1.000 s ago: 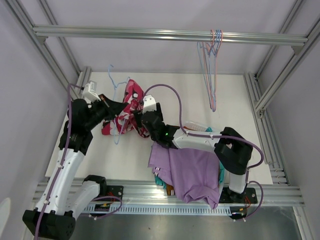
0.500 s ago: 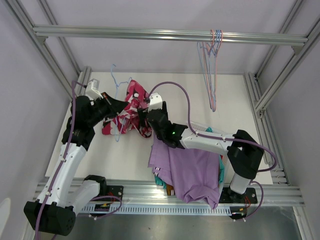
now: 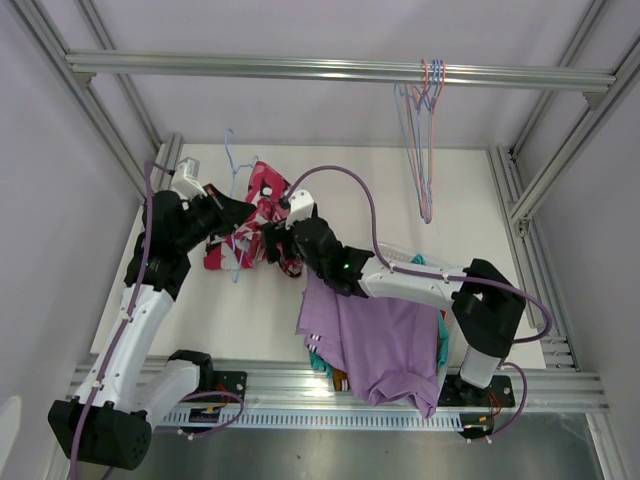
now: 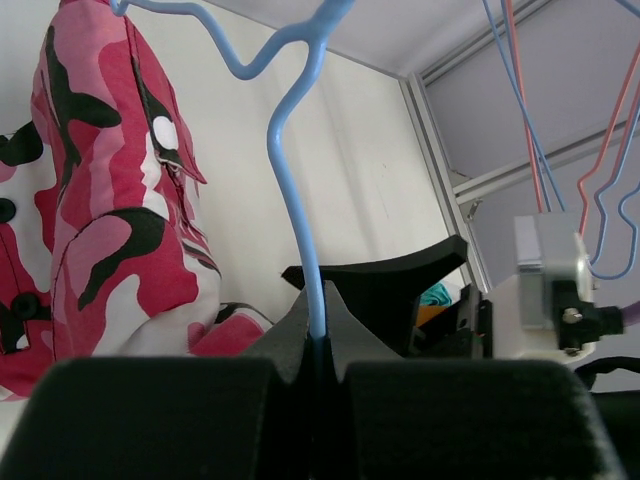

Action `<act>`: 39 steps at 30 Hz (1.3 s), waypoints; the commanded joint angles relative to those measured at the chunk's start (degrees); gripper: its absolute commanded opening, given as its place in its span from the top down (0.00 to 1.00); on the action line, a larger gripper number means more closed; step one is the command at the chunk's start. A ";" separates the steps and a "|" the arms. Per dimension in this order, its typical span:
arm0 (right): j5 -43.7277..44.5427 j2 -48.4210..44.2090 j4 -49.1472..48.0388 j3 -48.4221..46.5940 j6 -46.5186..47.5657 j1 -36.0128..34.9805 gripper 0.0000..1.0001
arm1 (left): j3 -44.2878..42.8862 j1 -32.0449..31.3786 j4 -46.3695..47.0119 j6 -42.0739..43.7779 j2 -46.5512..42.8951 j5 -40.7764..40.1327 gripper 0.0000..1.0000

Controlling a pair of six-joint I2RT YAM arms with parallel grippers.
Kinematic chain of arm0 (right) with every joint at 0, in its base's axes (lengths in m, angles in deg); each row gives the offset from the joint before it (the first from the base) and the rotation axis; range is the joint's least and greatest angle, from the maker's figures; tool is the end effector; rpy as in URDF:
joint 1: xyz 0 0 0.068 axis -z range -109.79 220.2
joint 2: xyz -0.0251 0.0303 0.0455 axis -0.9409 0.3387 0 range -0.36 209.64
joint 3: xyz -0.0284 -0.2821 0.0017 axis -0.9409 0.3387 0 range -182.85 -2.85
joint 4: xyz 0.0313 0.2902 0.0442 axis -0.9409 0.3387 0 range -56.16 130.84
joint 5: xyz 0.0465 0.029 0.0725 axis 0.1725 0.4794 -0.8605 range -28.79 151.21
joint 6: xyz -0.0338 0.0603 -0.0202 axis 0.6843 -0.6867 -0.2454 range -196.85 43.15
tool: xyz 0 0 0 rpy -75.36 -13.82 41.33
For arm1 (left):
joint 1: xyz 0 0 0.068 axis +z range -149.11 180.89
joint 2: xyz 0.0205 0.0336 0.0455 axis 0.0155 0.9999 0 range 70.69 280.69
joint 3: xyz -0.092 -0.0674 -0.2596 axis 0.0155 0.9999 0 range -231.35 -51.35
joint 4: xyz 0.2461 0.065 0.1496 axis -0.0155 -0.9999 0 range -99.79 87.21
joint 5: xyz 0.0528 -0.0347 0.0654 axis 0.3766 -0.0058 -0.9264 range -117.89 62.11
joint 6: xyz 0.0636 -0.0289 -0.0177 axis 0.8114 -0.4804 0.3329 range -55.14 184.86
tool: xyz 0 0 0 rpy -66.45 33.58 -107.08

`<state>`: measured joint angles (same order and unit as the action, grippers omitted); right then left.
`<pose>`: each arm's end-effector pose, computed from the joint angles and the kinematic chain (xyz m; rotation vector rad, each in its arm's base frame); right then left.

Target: Remove the trousers from the hanger

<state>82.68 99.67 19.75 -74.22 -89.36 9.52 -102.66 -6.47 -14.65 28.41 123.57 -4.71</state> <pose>0.2483 0.3976 0.2698 -0.5001 1.7744 0.5634 0.2564 -0.0568 0.3552 -0.1753 1.8722 -0.8998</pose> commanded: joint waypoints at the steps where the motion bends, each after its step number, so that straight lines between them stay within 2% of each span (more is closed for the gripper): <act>1: -3.80 1.75 -2.79 -2.01 1.00 -0.22 0.12 | -0.46 0.41 4.91 1.29 -0.41 0.73 0.99; 8: -6.10 3.07 -3.05 -2.19 2.58 -0.92 0.11 | -0.46 0.41 5.00 1.29 -0.41 0.90 1.00; 23: 5.06 9.57 -8.75 -4.74 6.01 -1.36 0.11 | -0.46 0.41 5.18 1.20 -0.50 1.52 1.00; 39: 9.02 10.27 -12.98 -5.09 6.97 -0.13 0.11 | -0.28 0.32 5.62 0.94 -0.68 2.40 0.99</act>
<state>88.19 109.50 11.97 -76.65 -83.33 9.08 -102.66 -6.47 -14.47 28.41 123.57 -3.62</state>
